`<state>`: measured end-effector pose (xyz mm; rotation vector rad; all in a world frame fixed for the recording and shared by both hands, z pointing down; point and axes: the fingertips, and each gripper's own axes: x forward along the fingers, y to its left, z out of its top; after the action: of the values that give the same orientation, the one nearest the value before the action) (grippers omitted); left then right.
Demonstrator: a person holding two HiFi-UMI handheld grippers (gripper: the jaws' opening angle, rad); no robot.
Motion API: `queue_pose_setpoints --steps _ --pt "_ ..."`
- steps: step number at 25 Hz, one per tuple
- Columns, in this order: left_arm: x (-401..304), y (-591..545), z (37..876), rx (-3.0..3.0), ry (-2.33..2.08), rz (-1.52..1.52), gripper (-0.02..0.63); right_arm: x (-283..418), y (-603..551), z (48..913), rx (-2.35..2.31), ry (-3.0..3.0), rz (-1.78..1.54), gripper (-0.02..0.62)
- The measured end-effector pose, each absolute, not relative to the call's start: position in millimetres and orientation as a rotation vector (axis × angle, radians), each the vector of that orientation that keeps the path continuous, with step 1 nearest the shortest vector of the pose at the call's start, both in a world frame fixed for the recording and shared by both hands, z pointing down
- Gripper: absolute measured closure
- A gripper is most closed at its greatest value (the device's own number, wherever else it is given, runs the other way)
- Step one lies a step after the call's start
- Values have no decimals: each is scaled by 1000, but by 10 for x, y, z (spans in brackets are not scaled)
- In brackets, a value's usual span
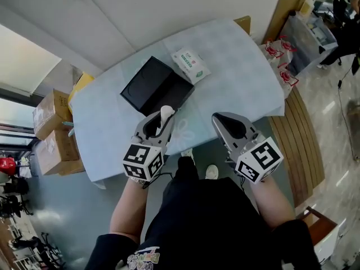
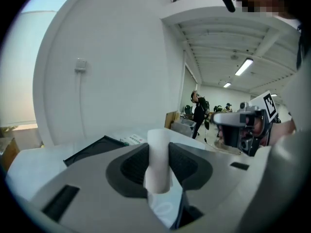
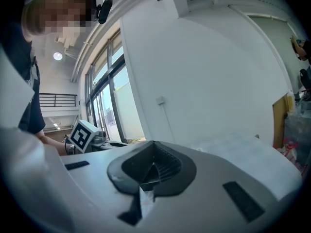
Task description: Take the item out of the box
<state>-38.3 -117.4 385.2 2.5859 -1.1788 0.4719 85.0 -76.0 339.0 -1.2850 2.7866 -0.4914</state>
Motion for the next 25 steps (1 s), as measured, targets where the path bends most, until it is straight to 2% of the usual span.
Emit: queue_pose_setpoints --steps 14,25 --pt "-666 -371 3349 2535 -1351 228 477 682 -434 3331 -1141 2841 -512 586" --pt "-1284 57 3397 2524 -1412 225 477 -62 -261 3561 -1044 2908 -573 586"
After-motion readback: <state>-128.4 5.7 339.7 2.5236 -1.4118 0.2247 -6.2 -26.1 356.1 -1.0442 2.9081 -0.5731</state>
